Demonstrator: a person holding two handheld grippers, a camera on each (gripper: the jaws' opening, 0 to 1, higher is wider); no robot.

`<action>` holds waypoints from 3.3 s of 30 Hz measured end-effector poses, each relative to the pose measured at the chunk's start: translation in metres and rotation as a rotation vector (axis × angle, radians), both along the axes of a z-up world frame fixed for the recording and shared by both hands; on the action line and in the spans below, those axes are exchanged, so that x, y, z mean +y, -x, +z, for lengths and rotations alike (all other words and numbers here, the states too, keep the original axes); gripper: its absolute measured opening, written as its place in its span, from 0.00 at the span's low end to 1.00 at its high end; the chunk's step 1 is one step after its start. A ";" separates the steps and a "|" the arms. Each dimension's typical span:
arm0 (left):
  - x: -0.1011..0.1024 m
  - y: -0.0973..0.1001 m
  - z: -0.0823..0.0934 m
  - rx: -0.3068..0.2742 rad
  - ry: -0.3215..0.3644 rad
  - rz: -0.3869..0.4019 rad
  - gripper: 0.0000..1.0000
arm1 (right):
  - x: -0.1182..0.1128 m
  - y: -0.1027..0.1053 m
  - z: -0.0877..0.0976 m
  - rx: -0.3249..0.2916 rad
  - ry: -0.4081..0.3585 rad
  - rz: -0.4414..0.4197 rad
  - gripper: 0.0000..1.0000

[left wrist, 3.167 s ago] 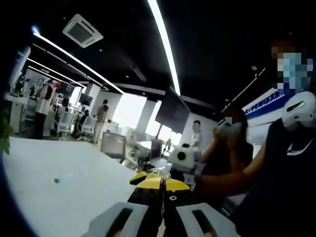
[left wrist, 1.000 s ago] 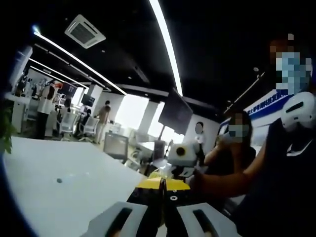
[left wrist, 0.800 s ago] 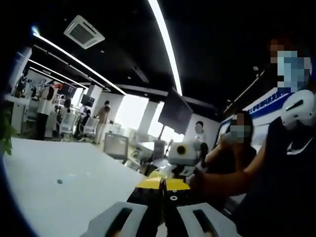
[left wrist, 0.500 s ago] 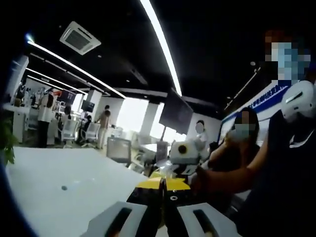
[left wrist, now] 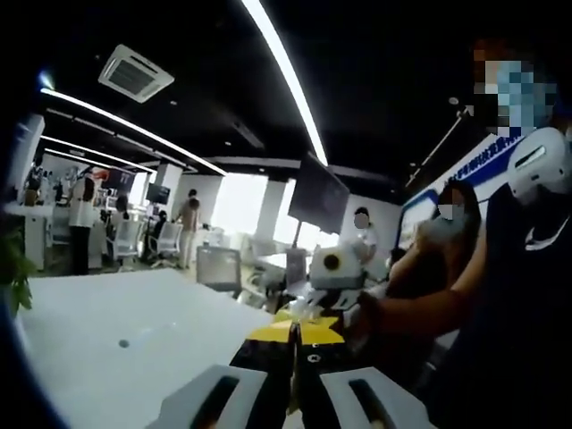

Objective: Compare the silicone blocks by pressing each to a similar depth, holding the contact briefly, and releasing to observe deformation and rebound differences across the visible hardness samples.

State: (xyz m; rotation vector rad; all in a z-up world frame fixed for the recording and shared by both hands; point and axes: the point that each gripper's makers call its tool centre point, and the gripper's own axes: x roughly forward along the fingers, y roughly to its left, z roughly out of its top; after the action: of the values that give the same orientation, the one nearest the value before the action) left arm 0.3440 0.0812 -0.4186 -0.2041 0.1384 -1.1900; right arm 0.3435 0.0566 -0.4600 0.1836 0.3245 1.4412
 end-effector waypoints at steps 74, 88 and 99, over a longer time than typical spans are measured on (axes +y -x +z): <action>0.022 -0.025 0.003 0.120 0.110 0.114 0.00 | -0.088 -0.048 -0.010 -0.221 0.001 -0.418 0.97; 0.030 -0.037 -0.024 0.220 0.142 0.158 0.00 | -0.150 -0.035 -0.073 -0.221 0.158 -0.576 0.97; 0.034 -0.043 -0.049 0.309 0.171 0.188 0.00 | -0.161 -0.026 -0.105 -0.218 0.212 -0.608 0.97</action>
State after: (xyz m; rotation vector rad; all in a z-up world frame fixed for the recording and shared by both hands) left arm 0.3873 0.1156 -0.4671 -0.5405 0.2820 -0.9774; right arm 0.3698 -0.1040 -0.5646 -0.0488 0.2140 0.8091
